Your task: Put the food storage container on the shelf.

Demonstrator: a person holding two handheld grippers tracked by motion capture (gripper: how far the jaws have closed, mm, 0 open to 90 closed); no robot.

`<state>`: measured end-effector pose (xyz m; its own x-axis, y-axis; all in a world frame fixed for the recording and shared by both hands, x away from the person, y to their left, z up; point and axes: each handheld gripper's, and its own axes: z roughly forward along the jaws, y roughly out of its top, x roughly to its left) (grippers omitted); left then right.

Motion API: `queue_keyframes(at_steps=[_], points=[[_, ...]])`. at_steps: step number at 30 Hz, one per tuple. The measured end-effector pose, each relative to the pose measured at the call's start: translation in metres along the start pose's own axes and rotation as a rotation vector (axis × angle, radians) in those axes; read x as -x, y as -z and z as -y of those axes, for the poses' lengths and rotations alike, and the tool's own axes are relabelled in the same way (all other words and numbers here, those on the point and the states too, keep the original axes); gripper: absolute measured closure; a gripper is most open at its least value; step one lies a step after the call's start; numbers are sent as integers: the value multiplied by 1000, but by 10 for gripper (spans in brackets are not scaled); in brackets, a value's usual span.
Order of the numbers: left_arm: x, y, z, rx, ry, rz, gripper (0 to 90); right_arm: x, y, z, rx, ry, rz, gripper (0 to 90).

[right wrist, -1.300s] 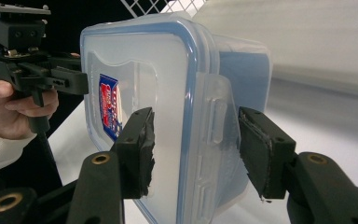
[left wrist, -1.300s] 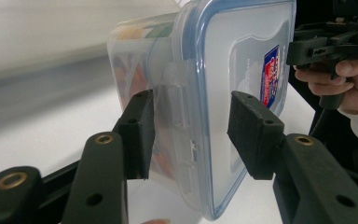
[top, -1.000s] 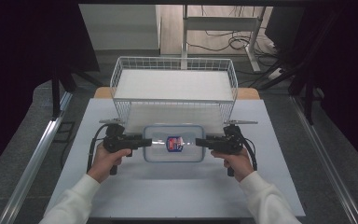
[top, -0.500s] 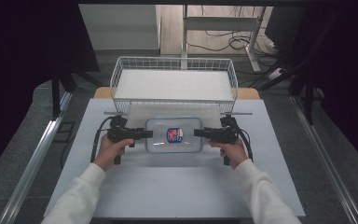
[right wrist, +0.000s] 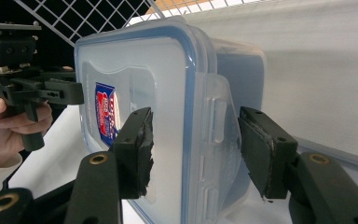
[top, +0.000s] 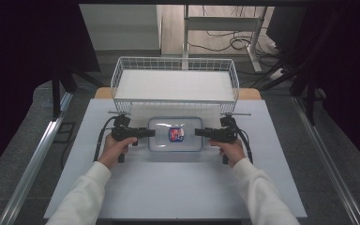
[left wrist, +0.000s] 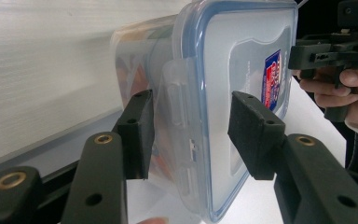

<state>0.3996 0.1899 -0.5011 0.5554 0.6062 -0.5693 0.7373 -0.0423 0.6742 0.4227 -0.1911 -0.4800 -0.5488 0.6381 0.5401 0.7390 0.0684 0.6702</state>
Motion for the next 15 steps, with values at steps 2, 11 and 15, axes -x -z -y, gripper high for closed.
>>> queue_keyframes(at_steps=[2, 11, 15], points=[[-1, -1, -1, 4, 1, 6, 517, 2, -1, 0, 1, -7, -2, 460], [-4, -5, -3, 16, 29, -1, 515, 11, -5, 1, 16, -67, -9, 455], [-5, -6, -3, 27, 70, -2, 513, 11, -7, 1, 30, -91, 4, 447]])
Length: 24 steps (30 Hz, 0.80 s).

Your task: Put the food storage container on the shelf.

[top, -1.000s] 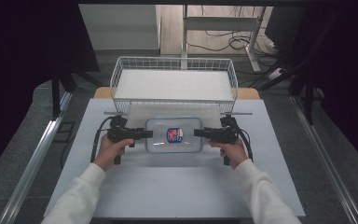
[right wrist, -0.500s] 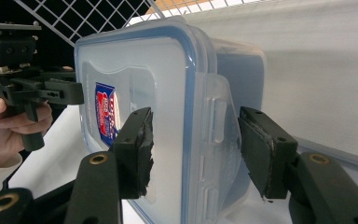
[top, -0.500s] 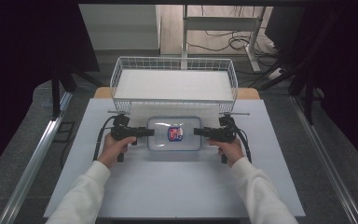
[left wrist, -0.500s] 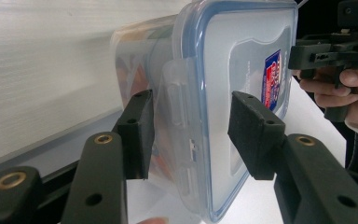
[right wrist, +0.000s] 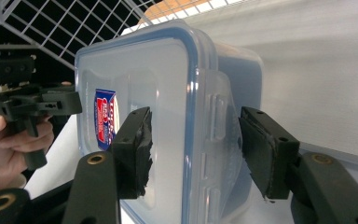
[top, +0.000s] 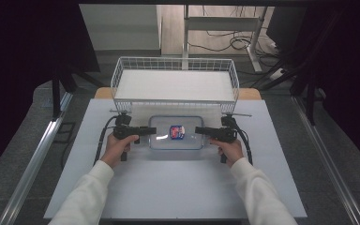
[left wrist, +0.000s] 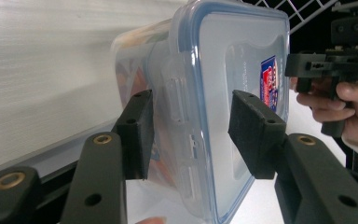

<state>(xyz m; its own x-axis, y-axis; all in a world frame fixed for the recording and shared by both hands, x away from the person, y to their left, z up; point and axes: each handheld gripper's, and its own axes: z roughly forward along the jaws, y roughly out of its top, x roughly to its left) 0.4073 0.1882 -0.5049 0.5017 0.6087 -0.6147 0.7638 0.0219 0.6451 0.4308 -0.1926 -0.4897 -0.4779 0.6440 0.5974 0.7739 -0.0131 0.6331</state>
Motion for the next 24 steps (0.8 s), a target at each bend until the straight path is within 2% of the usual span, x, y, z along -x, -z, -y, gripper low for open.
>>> queue_keyframes(at_steps=[4, 12, 16, 21, 24], points=[[-2, -1, 0, 5, 15, 3, 512, 0, -1, 0, 11, -19, 10, 442], [-5, -4, 0, 27, 77, 16, 507, -1, -6, 1, 42, -61, 43, 424], [-6, -5, 0, 35, 81, 9, 503, -1, -8, 1, 55, -79, 54, 418], [-2, -6, -1, 44, 59, -37, 496, -1, -11, 2, 64, -75, 65, 407], [-3, -7, -1, 50, 86, -25, 494, -1, -12, 2, 70, -77, 75, 396]])
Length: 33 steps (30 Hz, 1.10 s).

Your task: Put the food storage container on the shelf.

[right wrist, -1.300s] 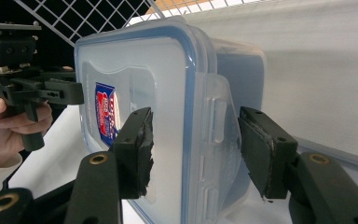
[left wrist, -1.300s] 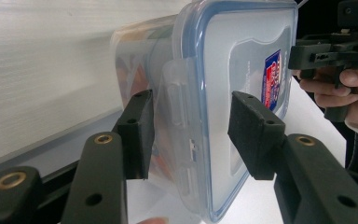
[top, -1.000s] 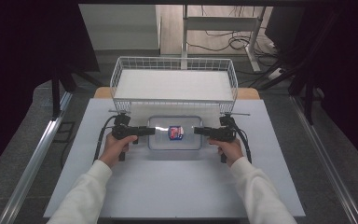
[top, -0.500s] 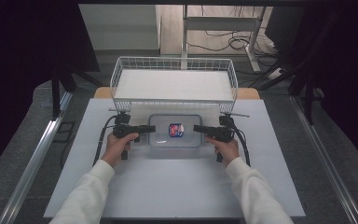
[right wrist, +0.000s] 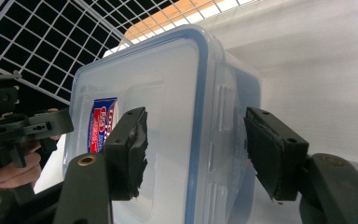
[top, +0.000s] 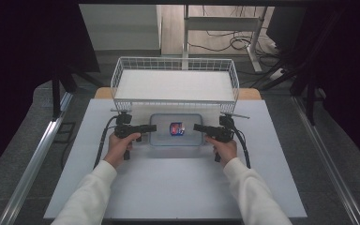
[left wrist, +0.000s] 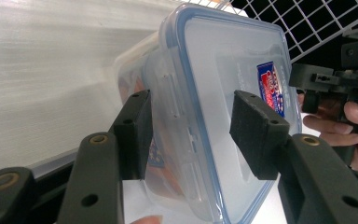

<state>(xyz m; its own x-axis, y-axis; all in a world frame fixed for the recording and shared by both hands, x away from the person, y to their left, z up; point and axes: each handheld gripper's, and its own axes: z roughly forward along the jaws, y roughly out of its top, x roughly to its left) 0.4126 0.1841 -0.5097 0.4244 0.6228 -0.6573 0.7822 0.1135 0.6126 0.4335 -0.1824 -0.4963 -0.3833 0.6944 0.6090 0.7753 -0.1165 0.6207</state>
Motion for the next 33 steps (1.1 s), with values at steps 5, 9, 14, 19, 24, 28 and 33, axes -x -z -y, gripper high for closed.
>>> queue_keyframes(at_steps=[5, 9, 14, 19, 24, 28, 33], points=[[-5, -1, -1, 8, -10, -4, 491, -1, -1, 0, -9, 2, 1, 380], [-2, -1, 0, 11, 0, 5, 463, -3, -1, 1, -6, 11, 13, 347], [10, 4, 2, 16, -60, -18, 381, -12, 8, 4, 10, 53, 64, 241], [27, 23, 7, 11, -161, -63, 329, -21, 30, 9, 31, 191, 141, 220], [40, 43, 19, 23, -225, -70, 312, -32, 55, 22, 16, 355, 144, 306], [52, 58, 38, 25, -263, -45, 305, -43, 68, 38, -11, 457, 128, 458], [67, 72, 67, -30, -359, -79, 299, -55, 71, 61, -87, 565, 104, 634]])
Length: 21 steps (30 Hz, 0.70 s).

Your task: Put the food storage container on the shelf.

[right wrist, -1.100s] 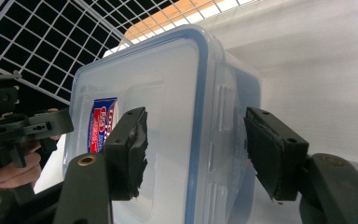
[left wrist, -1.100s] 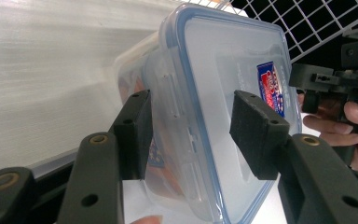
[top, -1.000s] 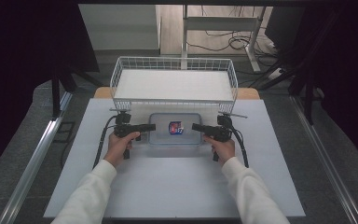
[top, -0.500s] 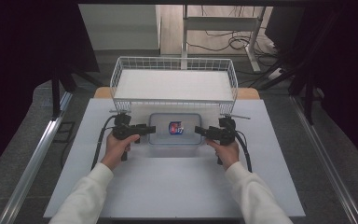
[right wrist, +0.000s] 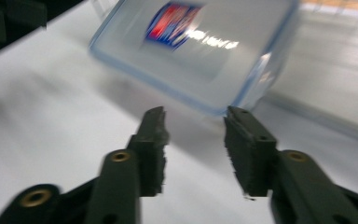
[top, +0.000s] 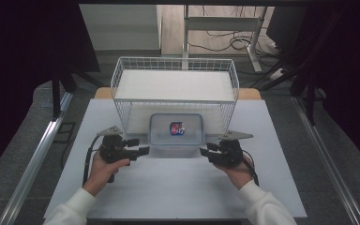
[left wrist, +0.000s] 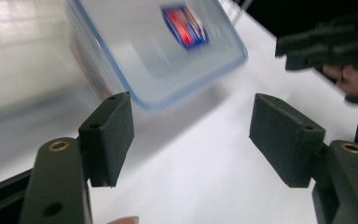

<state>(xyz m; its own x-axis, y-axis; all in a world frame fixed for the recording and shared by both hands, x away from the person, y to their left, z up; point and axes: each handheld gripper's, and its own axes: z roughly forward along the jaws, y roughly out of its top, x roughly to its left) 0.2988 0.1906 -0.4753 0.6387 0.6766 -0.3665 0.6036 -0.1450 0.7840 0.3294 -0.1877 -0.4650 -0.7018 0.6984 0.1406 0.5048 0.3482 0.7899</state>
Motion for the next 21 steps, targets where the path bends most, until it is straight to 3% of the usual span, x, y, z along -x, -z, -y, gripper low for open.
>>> queue_keyframes(at_steps=[5, 8, 11, 17, 21], points=[[12, 14, 19, -28, -5, 4, 297, -18, -7, 7, -52, 105, -30, 796], [18, 17, 29, -55, -15, -11, 296, -26, -19, 8, -83, 136, -43, 877], [25, 18, 36, -87, -52, -42, 293, -33, -34, 7, -105, 154, -42, 888], [31, 17, 40, -109, -74, -35, 290, -46, -69, 3, -145, 164, -36, 889], [29, 16, 41, -115, -75, -33, 298, -48, -94, 1, -166, 230, 43, 890]])
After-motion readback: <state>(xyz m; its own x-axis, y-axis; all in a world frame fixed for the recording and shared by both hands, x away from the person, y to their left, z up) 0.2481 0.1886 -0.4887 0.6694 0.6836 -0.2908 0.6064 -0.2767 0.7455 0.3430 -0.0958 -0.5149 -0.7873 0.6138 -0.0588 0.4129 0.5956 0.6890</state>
